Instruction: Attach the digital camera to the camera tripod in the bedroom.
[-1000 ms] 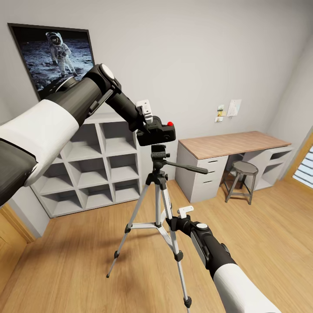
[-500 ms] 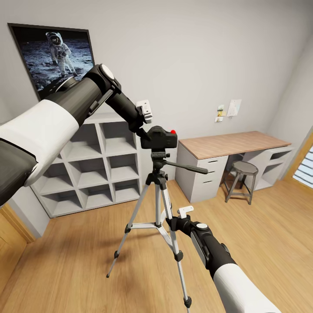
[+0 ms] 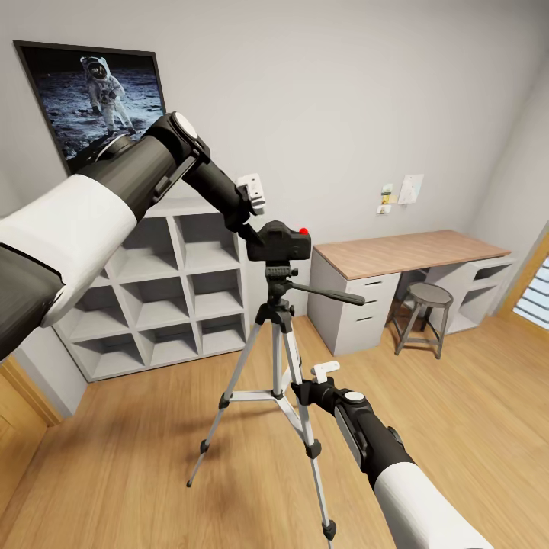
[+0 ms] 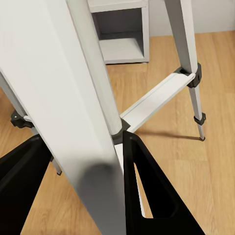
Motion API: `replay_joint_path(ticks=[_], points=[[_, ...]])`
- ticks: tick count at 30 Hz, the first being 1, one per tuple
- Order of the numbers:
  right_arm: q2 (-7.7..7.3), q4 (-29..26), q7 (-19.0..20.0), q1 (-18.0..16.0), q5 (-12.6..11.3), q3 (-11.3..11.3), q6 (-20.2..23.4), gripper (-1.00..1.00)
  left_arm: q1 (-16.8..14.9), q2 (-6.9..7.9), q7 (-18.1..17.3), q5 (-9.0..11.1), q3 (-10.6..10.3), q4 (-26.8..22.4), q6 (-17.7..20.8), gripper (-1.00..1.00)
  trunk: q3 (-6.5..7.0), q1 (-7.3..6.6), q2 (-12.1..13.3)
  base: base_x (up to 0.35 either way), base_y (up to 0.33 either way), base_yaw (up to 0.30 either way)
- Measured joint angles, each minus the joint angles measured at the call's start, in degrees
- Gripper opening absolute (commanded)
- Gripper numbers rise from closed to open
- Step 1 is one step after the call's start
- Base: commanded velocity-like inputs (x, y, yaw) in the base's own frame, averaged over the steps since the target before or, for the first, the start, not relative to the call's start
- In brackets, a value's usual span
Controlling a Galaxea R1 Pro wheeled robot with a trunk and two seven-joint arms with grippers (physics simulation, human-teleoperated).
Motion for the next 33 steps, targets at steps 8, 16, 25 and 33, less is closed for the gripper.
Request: replay_joint_path(ticks=[8,16,25,33], points=[[-0.01,-0.03,0.0,0.01,0.05,-0.02,0.01,-1.0,-0.01,3.29,1.6,6.83,9.52,1.02,1.08,1.0,0.0,0.0,0.0,0.0,0.0,0.0],[-0.01,-0.03,0.0,0.01,0.02,0.0,0.02,-1.0,0.0,9.59,2.91,12.92,18.19,2.43,1.83,1.0,0.0,0.0,0.0,0.0,0.0,0.0],[-0.01,-0.09,-0.02,0.01,0.02,0.03,0.06,-1.0,0.29,14.69,2.42,16.46,20.1,15.54,2.62,1.0,-0.01,0.0,0.01,0.0,0.0,0.0],[0.0,-0.09,0.0,0.01,0.04,0.02,0.05,-1.0,2.28,15.46,3.94,18.15,20.13,28.15,3.56,1.0,-0.01,0.0,0.01,0.0,0.0,0.0]])
